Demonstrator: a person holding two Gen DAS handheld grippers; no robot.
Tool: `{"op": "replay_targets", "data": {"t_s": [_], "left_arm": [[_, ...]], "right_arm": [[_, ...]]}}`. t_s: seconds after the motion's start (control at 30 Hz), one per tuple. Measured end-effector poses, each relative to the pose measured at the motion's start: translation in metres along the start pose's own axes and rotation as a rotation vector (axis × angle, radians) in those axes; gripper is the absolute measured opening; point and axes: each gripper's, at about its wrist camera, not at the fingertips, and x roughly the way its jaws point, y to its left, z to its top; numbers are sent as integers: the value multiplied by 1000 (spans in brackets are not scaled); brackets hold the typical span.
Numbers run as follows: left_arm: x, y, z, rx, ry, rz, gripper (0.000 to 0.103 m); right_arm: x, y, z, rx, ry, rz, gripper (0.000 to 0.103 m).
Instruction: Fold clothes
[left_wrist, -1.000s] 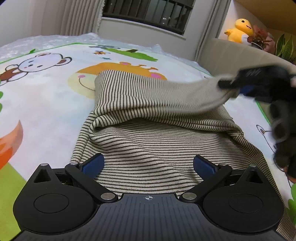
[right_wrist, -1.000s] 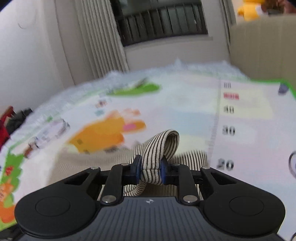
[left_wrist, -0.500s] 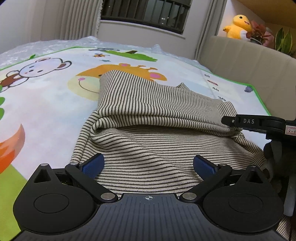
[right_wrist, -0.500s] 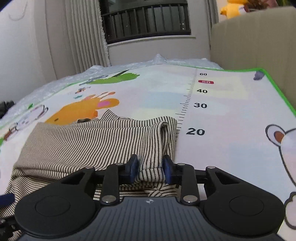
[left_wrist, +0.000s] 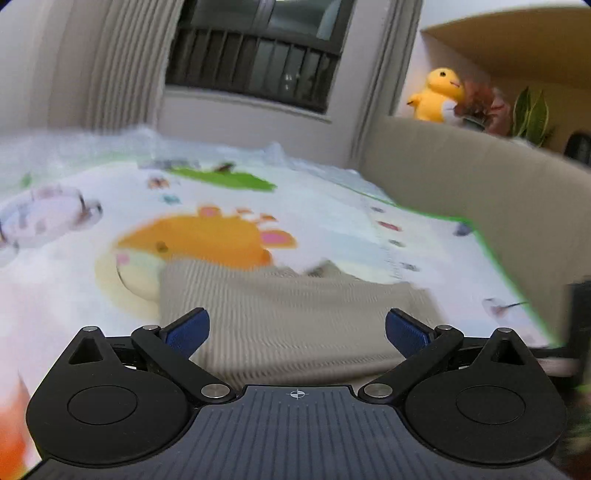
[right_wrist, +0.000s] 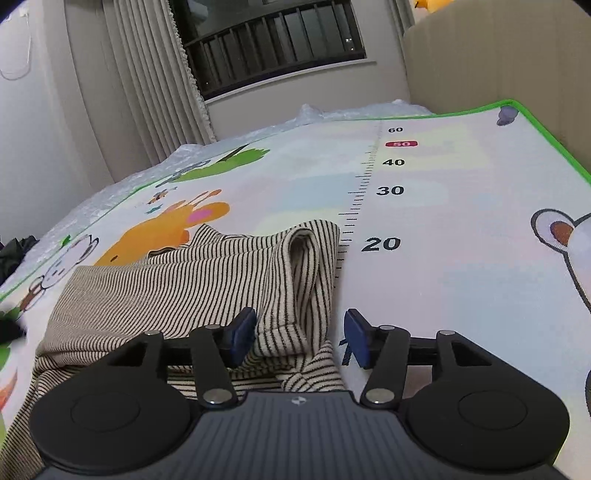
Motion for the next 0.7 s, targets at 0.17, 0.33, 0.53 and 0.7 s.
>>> {"op": "replay_targets", "data": {"t_s": [0.17, 0.33, 0.53, 0.7], "left_arm": [[30, 20, -27, -55, 81, 24, 103], [34, 14, -30, -17, 87, 56, 103], [30, 19, -28, -47, 65, 32, 103], [29, 21, -28, -58, 53, 28, 103]], "right_arm": [[-20, 2, 2, -57, -2, -32, 67], [-52, 33, 23, -196, -124, -19, 30], [-10, 63, 34, -223, -61, 0, 31], [12, 44, 16, -220, -85, -194, 49]]}}
